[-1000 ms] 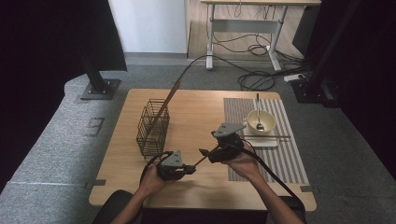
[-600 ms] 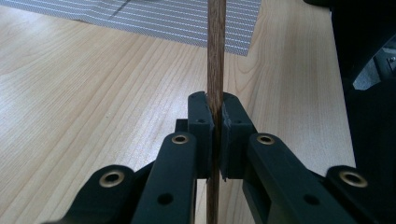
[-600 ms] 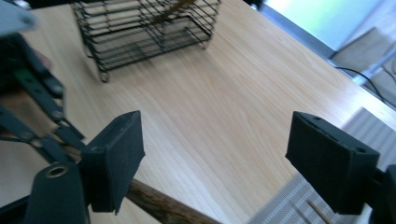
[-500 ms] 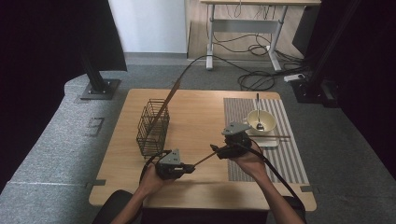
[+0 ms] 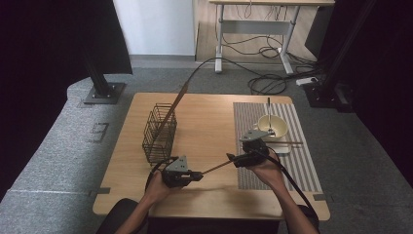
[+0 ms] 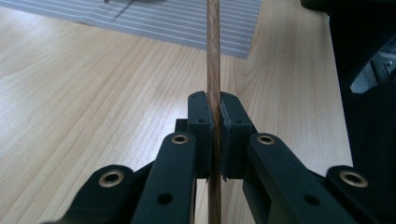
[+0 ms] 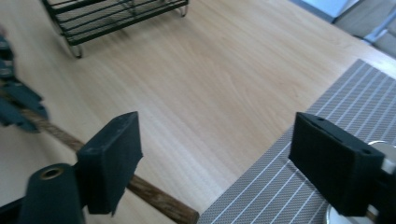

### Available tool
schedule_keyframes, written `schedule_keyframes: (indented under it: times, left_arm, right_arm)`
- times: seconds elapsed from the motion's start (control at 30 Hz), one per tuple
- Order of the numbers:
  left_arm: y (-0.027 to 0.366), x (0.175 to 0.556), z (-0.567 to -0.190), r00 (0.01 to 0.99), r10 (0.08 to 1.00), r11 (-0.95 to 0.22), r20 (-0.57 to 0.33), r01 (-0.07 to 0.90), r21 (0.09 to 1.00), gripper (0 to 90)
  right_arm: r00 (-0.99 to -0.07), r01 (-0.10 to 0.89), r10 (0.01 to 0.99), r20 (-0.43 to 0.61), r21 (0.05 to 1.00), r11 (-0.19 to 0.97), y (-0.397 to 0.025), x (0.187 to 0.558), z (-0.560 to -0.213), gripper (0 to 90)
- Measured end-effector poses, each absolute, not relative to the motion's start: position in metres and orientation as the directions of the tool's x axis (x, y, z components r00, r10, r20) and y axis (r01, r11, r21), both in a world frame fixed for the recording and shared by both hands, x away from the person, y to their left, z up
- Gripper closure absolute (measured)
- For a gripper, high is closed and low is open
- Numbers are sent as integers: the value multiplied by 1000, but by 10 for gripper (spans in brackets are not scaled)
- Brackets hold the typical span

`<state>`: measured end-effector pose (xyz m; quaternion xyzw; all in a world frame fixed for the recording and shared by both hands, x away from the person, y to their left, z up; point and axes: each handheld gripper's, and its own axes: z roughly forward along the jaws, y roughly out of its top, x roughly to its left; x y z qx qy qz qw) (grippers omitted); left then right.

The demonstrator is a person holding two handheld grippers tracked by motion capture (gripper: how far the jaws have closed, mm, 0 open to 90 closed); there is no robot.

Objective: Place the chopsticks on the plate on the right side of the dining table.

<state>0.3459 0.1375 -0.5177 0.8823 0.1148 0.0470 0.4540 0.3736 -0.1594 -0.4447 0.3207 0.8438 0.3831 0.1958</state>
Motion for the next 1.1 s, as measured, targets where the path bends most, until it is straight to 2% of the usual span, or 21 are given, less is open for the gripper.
schedule_keyframes:
  times: [0.2, 0.3, 0.33, 0.37, 0.43, 0.5, 0.57, 0.7, 0.8, 0.83, 0.87, 0.93, 0.97, 1.0, 1.1]
  left_arm:
    - [135, 345, -519, 976, 219, -607, -2, 138, 783, 850]
    - [133, 344, -520, 980, 198, -621, -3, 128, 774, 850]
    - [133, 344, -520, 980, 198, -621, -3, 128, 774, 850]
    - [133, 344, -520, 982, 191, -625, -3, 124, 771, 850]
    - [132, 343, -520, 983, 184, -628, -5, 121, 769, 850]
    - [131, 343, -520, 986, 167, -636, -6, 113, 763, 850]
    - [130, 342, -520, 987, 159, -639, -8, 109, 761, 850]
    - [129, 341, -521, 989, 148, -645, -9, 104, 757, 849]
    - [128, 341, -521, 991, 137, -655, -6, 96, 749, 850]
    - [127, 341, -522, 991, 135, -655, -9, 96, 750, 849]
    - [127, 341, -522, 991, 135, -655, -9, 96, 750, 849]
    - [127, 341, -522, 992, 130, -658, -9, 93, 747, 850]
    - [127, 341, -522, 992, 128, -657, -11, 93, 748, 849]
    - [127, 341, -522, 992, 128, -657, -11, 93, 748, 849]
    - [127, 341, -522, 992, 127, -661, -9, 91, 745, 849]
  right_arm:
    - [-771, 410, 635, -53, 722, 558, -160, 366, -443, 123]
    - [-840, 384, 543, -6, 701, 601, -153, 358, -446, 126]
    - [-840, 384, 543, -6, 701, 601, -153, 358, -446, 126]
    - [-870, 361, 493, 3, 684, 634, -146, 353, -450, 140]
    - [-875, 359, 484, 4, 676, 643, -144, 352, -451, 153]
    - [-892, 327, 451, -32, 641, 694, -137, 349, -457, 232]
    - [-898, 309, 437, -60, 623, 719, -133, 347, -461, 260]
    - [-907, 287, 414, -81, 600, 747, -127, 344, -466, 322]
    - [-916, 268, 390, -97, 576, 772, -124, 343, -469, 400]
    - [-922, 256, 374, -102, 564, 785, -122, 341, -471, 458]
    - [-922, 256, 374, -102, 564, 785, -122, 341, -471, 458]
    - [-929, 233, 351, -118, 552, 801, -120, 340, -473, 516]
    - [-932, 223, 340, -124, 543, 810, -118, 339, -475, 571]
    - [-932, 223, 340, -124, 543, 810, -118, 339, -475, 571]
    - [-937, 217, 328, -120, 533, 817, -117, 339, -476, 649]
